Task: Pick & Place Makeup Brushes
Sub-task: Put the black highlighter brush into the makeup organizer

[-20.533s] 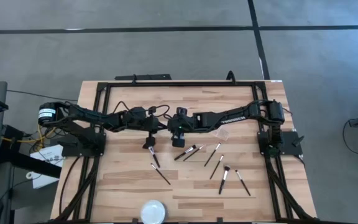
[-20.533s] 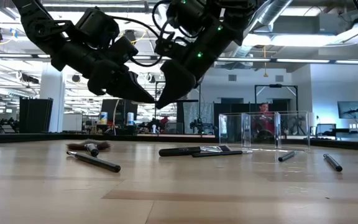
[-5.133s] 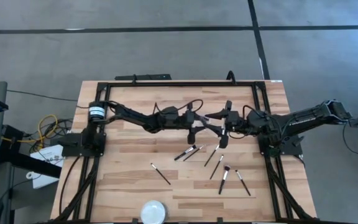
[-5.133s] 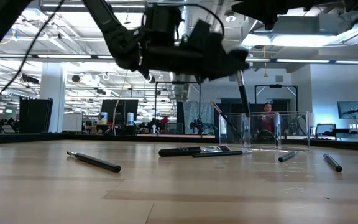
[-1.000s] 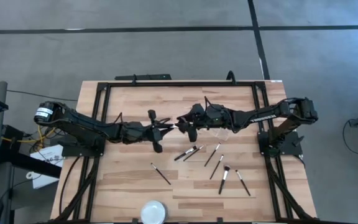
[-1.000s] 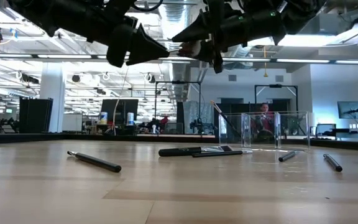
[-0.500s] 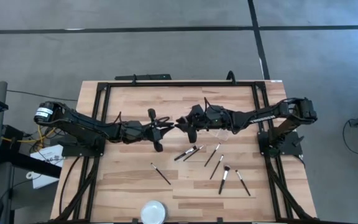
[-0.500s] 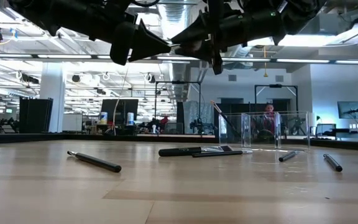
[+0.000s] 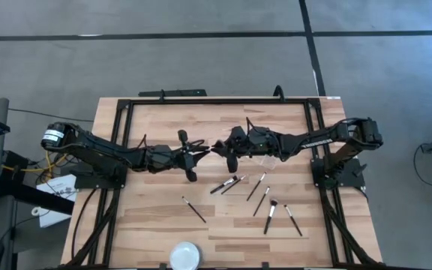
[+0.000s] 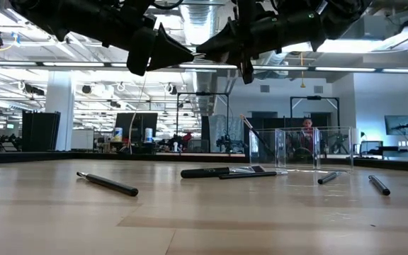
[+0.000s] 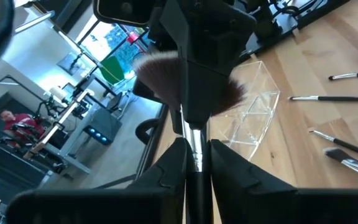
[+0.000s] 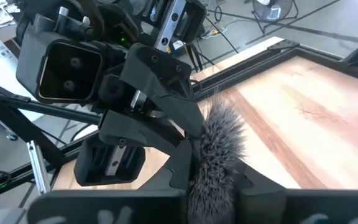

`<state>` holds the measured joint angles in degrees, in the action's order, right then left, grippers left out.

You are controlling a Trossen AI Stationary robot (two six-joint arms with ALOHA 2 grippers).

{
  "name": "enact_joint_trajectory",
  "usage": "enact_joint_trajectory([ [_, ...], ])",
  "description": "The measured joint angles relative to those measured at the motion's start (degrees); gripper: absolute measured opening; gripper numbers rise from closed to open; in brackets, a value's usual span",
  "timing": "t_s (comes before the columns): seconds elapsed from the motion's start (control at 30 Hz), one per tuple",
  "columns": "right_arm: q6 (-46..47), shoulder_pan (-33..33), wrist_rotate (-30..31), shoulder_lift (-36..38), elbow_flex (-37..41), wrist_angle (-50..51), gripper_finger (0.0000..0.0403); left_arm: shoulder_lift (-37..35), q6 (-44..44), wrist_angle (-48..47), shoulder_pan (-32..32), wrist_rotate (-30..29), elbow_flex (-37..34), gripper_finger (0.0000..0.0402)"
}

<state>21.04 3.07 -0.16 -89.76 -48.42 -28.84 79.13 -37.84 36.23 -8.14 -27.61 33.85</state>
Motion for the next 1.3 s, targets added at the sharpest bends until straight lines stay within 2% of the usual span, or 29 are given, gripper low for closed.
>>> enact_joint_trajectory([
  [0.3, -0.07, 0.6, 1.78, 0.0, 0.04, 4.16, 0.002, 0.02, 0.39, 0.63, -0.02, -0.53, 0.04, 0.0135],
  [0.47, -0.09, 1.9, 2.16, 1.36, -0.05, 10.35, 0.0017, 0.02, 0.37, 0.43, -0.02, -7.15, 0.04, 0.0166],
  [0.6, -0.22, 3.05, 4.01, 6.57, -5.33, 26.92, 0.0017, 0.02, 0.43, 0.19, 0.02, -11.19, 0.04, 0.0176],
  [0.73, -0.04, 3.52, 9.12, 10.88, -15.82, 54.95, 0.0017, 0.01, 0.58, 0.09, -0.04, -11.17, 0.04, 0.0173],
  [0.87, 4.04, 3.45, 9.25, 12.28, -28.45, 79.33, 0.0017, 0.0, 0.58, -0.02, 0.02, -11.18, 0.04, 0.0167],
  [0.97, 8.82, 3.45, 9.2, 11.75, -35.27, 93.74, 0.0017, 0.0, 0.61, -0.24, 0.0, -11.17, 0.04, 0.0163],
  [1.1, 14.03, 3.47, 9.36, 11.19, -37.04, 103.57, 0.0017, 0.0, 0.61, -0.24, 0.0, -11.17, 0.04, 0.0159],
  [1.3, 16.08, 3.56, 10.64, 8.64, -31.72, 103.35, 0.002, 0.0, 0.82, -0.24, 0.0, -11.17, 0.04, 0.0158],
])
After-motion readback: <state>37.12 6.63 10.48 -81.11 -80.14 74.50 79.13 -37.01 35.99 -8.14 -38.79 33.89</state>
